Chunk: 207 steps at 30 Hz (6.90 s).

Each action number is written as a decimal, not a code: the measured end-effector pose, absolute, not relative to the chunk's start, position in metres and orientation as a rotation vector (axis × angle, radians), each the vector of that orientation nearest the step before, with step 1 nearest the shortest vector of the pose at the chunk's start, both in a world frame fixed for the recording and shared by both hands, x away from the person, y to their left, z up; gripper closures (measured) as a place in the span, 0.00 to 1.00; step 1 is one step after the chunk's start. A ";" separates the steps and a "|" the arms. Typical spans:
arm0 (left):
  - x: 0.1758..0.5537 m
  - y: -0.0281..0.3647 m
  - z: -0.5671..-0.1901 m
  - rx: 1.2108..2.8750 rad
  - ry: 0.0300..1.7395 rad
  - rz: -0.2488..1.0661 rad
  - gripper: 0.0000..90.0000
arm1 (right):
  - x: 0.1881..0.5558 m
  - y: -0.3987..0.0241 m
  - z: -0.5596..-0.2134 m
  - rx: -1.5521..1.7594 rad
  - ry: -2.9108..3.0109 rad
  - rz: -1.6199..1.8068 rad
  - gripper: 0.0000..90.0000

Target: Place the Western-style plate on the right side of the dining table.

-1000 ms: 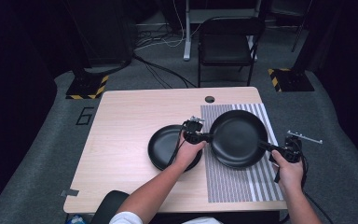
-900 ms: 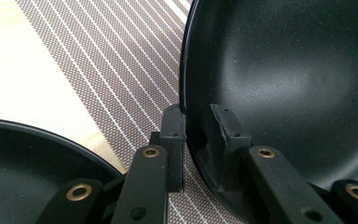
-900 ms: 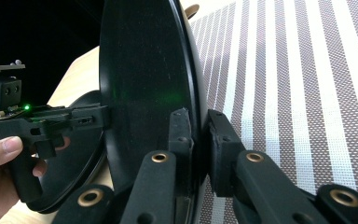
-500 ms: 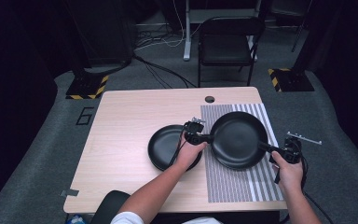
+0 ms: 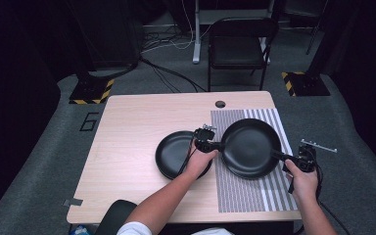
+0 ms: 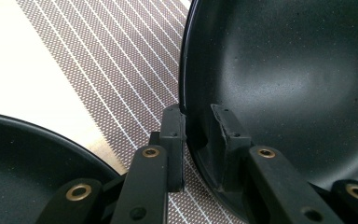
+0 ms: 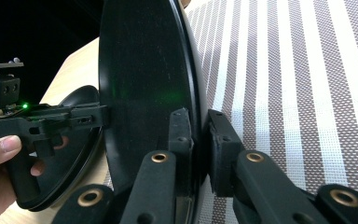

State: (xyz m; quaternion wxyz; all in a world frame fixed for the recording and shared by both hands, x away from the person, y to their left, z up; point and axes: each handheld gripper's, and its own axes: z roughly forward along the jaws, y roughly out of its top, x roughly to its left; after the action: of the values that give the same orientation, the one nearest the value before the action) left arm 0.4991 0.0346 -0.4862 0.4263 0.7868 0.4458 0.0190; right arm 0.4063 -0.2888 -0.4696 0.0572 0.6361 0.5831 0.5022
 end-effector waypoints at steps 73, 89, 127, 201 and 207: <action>0.507 0.021 -0.496 2.009 1.189 -0.010 0.83 | 0.424 -0.302 -0.502 2.101 1.751 1.438 0.83; 0.508 0.016 -0.496 2.016 1.199 0.006 0.82 | 0.428 -0.304 -0.510 2.131 1.746 1.419 0.80; 0.509 0.018 -0.491 2.014 1.175 0.053 0.72 | 0.424 -0.303 -0.517 2.095 1.778 1.230 0.76; 0.477 0.185 -0.467 1.869 1.225 0.296 0.51 | 0.372 -0.242 -0.456 1.546 2.055 1.186 0.63; 0.471 0.200 -0.469 1.858 1.260 0.323 0.51 | 0.373 -0.222 -0.458 1.487 2.117 1.188 0.63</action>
State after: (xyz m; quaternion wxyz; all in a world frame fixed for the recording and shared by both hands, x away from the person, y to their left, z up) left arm 0.4708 0.2004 -0.4688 0.4231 0.7422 0.5034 0.1292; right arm 0.3730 -0.2216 -0.4578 0.1468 0.5168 0.7355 0.4128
